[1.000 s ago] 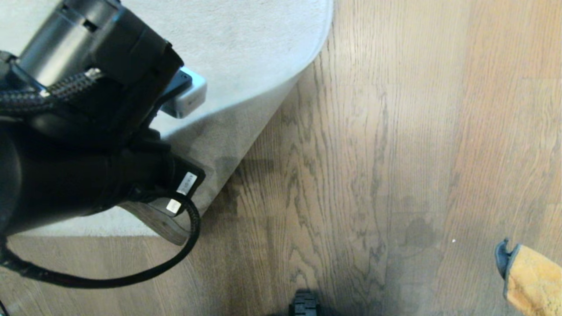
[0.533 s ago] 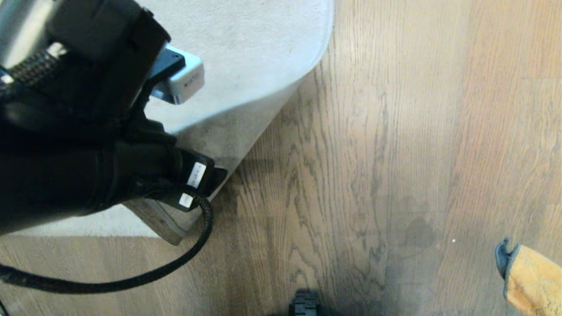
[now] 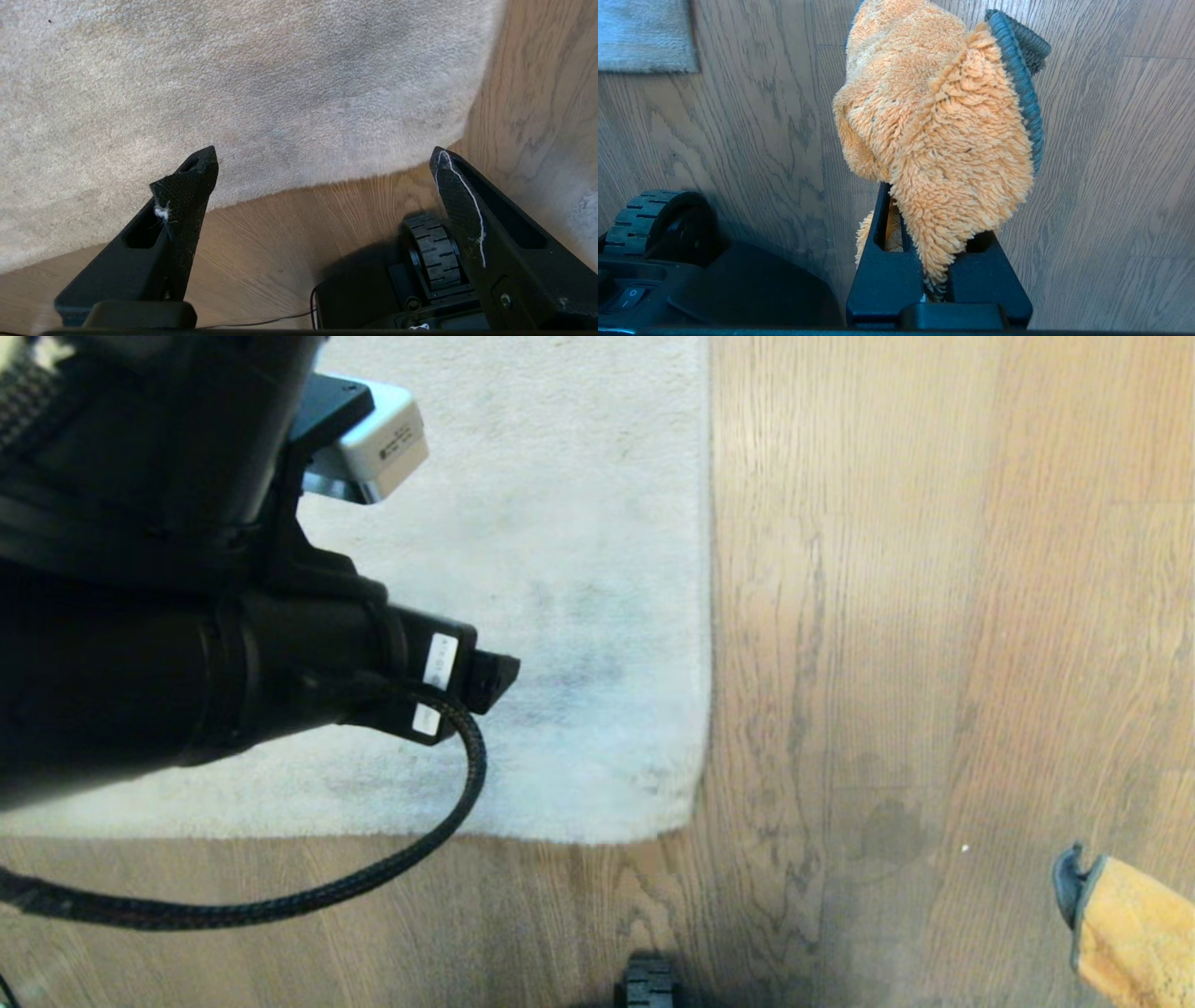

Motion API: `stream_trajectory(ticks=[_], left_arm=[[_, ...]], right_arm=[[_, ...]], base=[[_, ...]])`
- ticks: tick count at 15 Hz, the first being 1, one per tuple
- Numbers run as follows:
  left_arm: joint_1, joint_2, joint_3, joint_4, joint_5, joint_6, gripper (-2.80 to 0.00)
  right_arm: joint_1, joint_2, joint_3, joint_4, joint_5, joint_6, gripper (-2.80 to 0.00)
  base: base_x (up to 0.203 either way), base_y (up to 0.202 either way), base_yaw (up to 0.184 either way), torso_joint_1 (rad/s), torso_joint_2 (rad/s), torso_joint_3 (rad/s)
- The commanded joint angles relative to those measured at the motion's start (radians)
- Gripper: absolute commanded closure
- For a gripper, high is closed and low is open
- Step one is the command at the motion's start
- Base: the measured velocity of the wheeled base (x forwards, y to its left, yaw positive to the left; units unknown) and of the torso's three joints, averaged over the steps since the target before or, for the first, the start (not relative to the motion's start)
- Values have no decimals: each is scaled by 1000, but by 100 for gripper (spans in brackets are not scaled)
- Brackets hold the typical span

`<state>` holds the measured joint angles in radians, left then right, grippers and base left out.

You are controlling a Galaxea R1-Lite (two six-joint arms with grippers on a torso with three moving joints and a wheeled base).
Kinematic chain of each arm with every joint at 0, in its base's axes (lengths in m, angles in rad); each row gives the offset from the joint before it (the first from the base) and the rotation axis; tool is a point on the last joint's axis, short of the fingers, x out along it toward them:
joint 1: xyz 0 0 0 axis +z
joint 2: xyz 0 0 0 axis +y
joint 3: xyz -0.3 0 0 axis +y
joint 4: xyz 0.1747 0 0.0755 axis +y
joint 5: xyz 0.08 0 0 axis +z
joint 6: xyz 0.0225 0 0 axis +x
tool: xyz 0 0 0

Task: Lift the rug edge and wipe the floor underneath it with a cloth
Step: Lay down the carpet

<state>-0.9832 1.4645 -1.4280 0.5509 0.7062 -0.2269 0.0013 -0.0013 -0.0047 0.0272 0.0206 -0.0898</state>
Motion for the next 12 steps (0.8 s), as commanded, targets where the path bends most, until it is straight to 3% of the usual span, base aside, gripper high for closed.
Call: stream_trajectory(ticks=[1,6,12], left_arm=[[-2,-8,17,3,4,-2,-280],[-42,-32,148,3,14,3,-280],[-96,2,210,3,18,7,-280]], right_arm=[[0,1,0,0,1,-1,0],[0,1,0,0,1,-1,0],[0,1,0,0,1,-1,0]], base=[[0,0,0,0,0,0],[0,0,0,0,0,0],[0,0,0,0,0,0]])
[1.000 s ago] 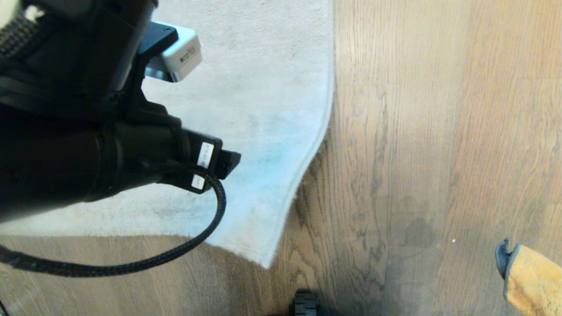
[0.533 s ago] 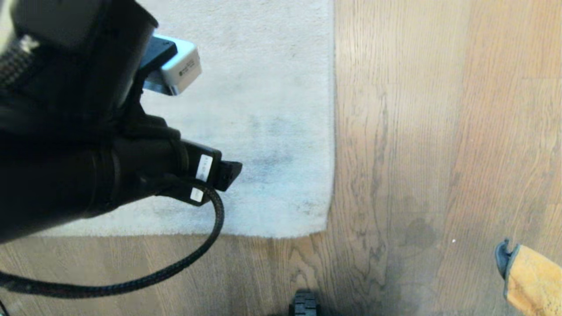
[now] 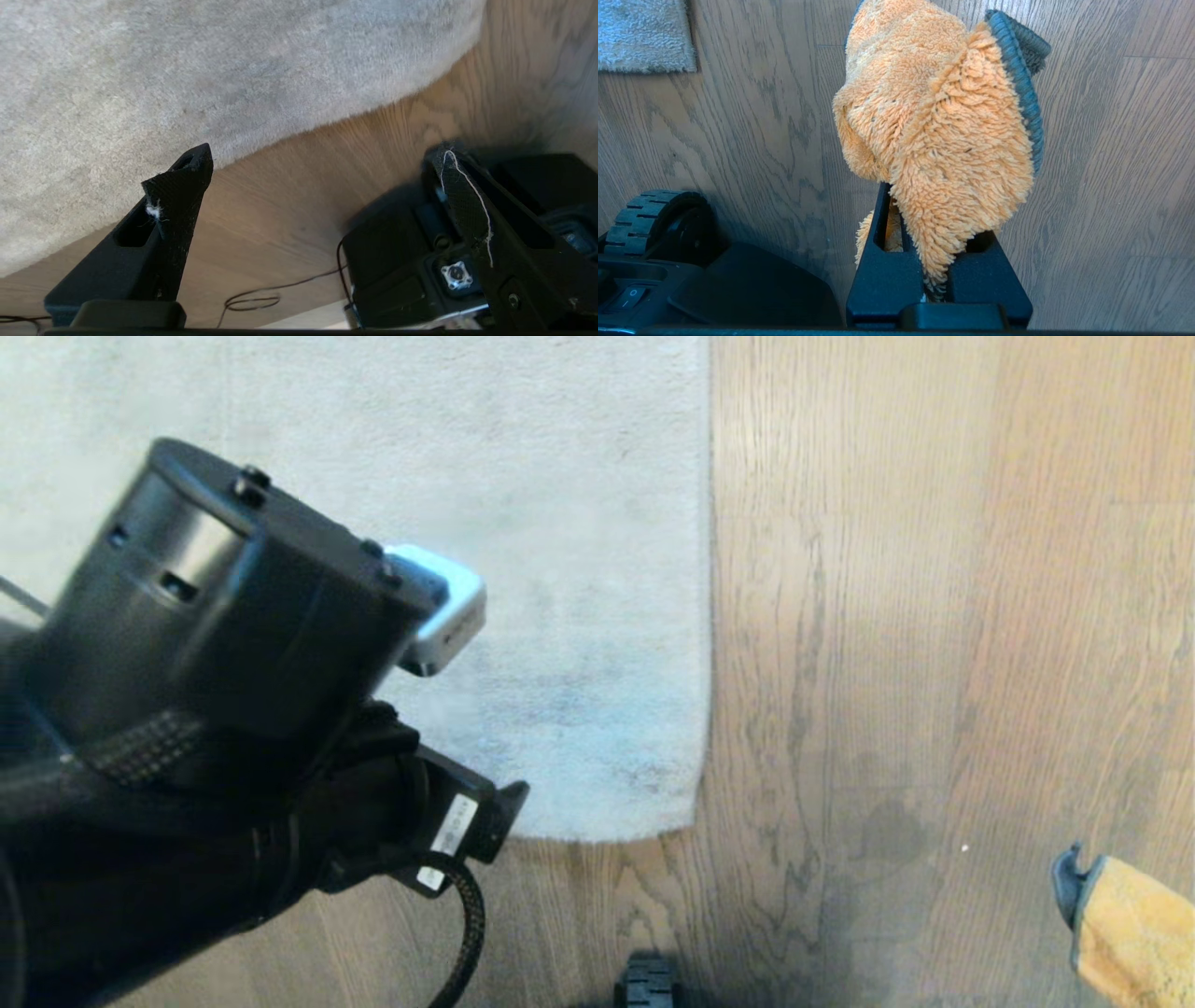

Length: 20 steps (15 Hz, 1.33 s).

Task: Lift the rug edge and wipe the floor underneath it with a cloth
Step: Lay down the carpet

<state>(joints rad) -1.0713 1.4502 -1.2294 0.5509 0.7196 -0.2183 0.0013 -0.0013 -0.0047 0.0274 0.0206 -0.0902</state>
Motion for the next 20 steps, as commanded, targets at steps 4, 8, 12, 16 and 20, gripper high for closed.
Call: stream_trajectory(ticks=[4,8,12,16,20], left_arm=[[-27,57,4,0,15,7,0],[-22,63,8,-19,12,4,0],[-18,77,11,-20,11,1,0],[-29,123,10,-60,11,4,0],[-20,177,69,-198,-51,-1,0]], right_arm=[[0,1,0,0,1,0,0],[0,1,0,0,1,0,0],[0,1,0,0,1,0,0],[0,1,0,0,1,0,0],[0,1,0,0,1,0,0]], base=[[0,0,0,0,0,0],[0,0,0,0,0,0],[0,0,0,0,0,0],[0,0,0,0,0,0],[0,0,0,0,0,0]])
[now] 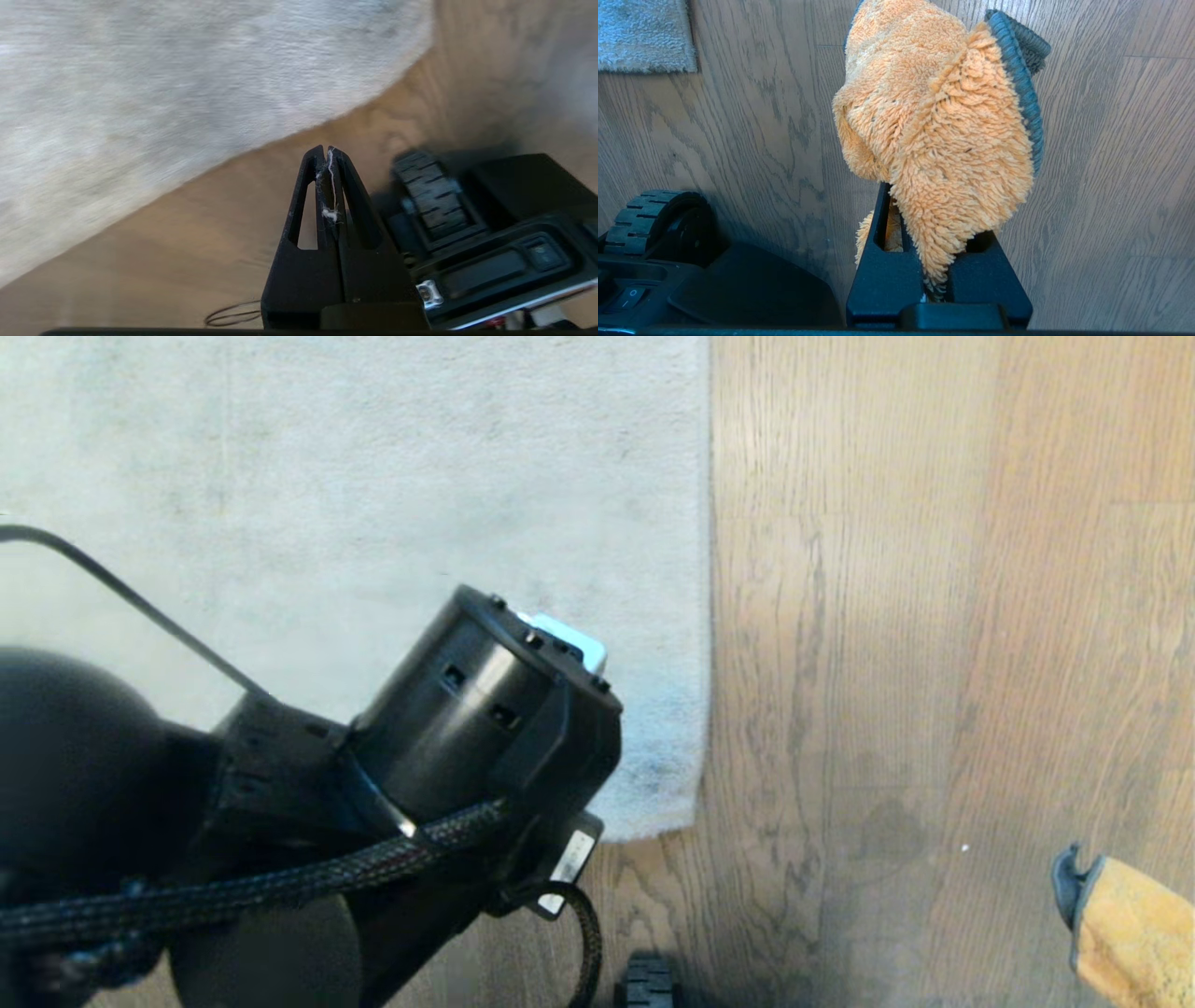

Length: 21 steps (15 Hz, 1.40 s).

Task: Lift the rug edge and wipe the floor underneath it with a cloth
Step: Lay down the carpet

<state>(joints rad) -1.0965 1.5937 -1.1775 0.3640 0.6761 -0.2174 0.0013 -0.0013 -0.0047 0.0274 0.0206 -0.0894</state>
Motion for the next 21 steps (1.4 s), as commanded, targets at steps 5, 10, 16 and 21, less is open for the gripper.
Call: stream_trajectory(ticks=[5,10,16,21], left_arm=[[22,117,39,-8,-125,-87,0],[83,147,151,-8,-211,-96,0],[176,239,189,-49,-274,-94,0],[188,346,179,-266,-281,-94,0]], right_arm=[[0,1,0,0,1,-1,0],[0,1,0,0,1,-1,0],[0,1,0,0,1,-1,0],[0,1,0,0,1,-1,0]], base=[[0,0,0,0,0,0],[0,0,0,0,0,0],[0,0,0,0,0,0],[0,0,0,0,0,0]])
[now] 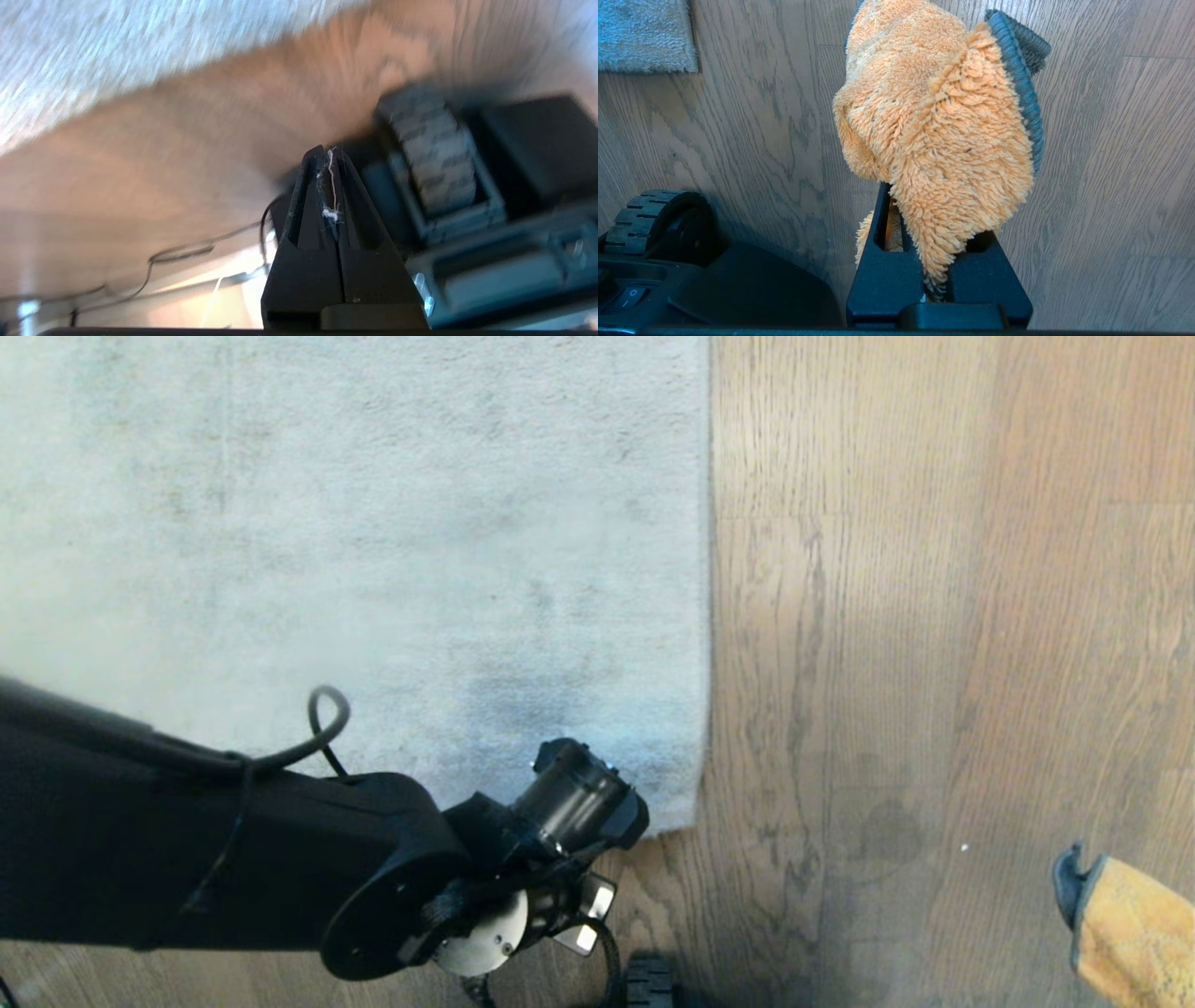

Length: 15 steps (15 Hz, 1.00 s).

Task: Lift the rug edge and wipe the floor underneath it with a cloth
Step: Lay down the carpet

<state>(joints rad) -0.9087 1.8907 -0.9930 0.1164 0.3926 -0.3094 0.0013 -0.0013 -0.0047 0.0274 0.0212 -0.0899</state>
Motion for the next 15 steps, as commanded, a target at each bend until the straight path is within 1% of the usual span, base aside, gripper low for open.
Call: stream_trajectory(ticks=[1,2,7,10,15], left_arm=[[1,66,-11,-44,2,-2,0],[2,79,-13,-63,0,-2,0],[9,103,-13,-78,0,6,0],[22,125,-15,-154,0,15,0],[36,156,-98,-169,0,26,0]], right_arm=[[0,1,0,0,0,-1,0],[0,1,0,0,0,-1,0],[0,1,0,0,0,-1,0],[0,1,0,0,0,-1,0],[0,1,0,0,0,-1,0]], base=[[0,0,0,0,0,0],[0,0,0,0,0,0],[0,0,0,0,0,0],[0,0,0,0,0,0],[0,0,0,0,0,0]])
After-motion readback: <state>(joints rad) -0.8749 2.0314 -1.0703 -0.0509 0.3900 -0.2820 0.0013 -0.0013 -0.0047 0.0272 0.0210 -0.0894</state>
